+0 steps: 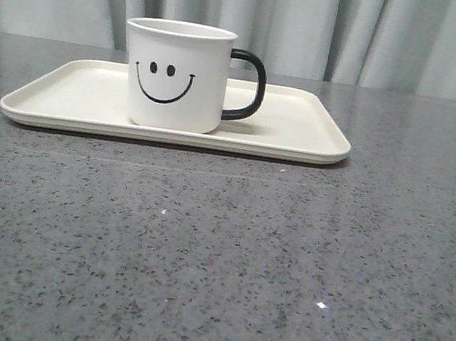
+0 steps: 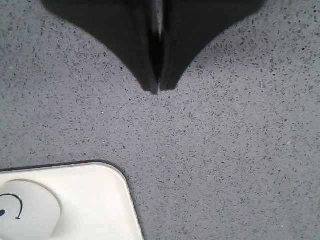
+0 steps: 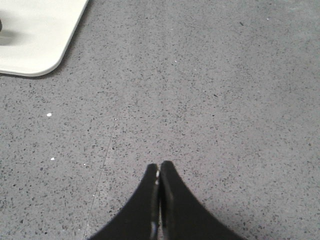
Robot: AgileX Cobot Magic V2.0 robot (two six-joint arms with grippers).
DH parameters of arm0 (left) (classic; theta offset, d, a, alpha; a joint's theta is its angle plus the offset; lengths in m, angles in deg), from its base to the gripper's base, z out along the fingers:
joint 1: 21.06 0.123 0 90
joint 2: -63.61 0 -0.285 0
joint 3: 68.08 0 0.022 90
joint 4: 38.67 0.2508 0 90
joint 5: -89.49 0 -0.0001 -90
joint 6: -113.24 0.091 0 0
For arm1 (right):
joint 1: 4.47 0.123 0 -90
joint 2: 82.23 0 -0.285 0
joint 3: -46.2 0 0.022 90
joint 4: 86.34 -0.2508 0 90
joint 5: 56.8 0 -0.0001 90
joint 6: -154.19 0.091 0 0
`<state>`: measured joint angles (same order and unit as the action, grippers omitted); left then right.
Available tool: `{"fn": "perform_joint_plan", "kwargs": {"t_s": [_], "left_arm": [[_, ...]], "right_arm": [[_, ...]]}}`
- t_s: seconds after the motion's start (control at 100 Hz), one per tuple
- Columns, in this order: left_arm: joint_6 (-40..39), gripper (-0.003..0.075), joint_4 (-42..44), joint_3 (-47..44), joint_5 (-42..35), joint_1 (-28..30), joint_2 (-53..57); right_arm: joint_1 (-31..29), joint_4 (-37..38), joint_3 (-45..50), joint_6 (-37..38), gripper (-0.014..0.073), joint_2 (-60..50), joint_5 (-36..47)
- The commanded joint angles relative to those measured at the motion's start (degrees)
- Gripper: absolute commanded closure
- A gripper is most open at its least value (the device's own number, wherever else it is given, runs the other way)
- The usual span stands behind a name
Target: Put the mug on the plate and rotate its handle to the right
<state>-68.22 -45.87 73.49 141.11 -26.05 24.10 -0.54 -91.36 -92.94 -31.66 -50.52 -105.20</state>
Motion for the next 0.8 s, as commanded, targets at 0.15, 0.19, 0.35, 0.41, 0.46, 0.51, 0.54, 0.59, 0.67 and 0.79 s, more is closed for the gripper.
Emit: {"fn": "perform_joint_plan", "kwargs": {"t_s": [0.15, 0.19, 0.35, 0.41, 0.46, 0.51, 0.54, 0.59, 0.67, 0.79], "left_arm": [[-0.10, 0.0740, -0.48, 1.47, -4.01, 0.17, -0.19], [-0.10, 0.0740, 0.60, 1.47, -4.13, 0.17, -0.19], [-0.10, 0.0740, 8.79, -1.20, -11.09, 0.17, 1.08], [-0.10, 0.0740, 10.62, -2.96, -14.18, 0.17, 2.07], [-0.10, 0.0740, 11.05, -4.67, -16.56, 0.17, 3.12], [-0.10, 0.0740, 10.91, -6.59, -18.76, 0.17, 4.27], [-0.10, 0.0740, 10.60, -7.67, -19.59, 0.17, 4.99], [-0.10, 0.0740, 10.36, -9.93, -21.66, 0.17, 6.70], [-0.10, 0.0740, 8.97, -13.44, -26.31, 0.17, 9.63], [-0.10, 0.0740, 8.14, -19.10, -34.24, 0.17, 14.78]], "right_arm": [[-0.34, 0.22, -1.39, -0.18, 0.0661, 0.23, 3.99], [-0.34, 0.22, -1.39, -0.18, 0.0661, 0.23, 3.99], [-0.34, 0.22, -1.39, -0.18, 0.0661, 0.23, 3.99], [-0.34, 0.22, -1.39, -0.18, 0.0661, 0.23, 3.99], [-0.34, 0.22, -1.39, -0.18, 0.0661, 0.23, 3.99], [-0.34, 0.22, -1.39, -0.18, 0.0661, 0.23, 3.99], [-0.34, 0.22, -1.39, -0.18, 0.0661, 0.23, 3.99], [-0.34, 0.22, -1.39, -0.18, 0.0661, 0.23, 3.99], [-0.34, 0.22, -1.39, -0.18, 0.0661, 0.23, 3.99], [-0.34, 0.22, -1.39, -0.18, 0.0661, 0.23, 3.99]]}}
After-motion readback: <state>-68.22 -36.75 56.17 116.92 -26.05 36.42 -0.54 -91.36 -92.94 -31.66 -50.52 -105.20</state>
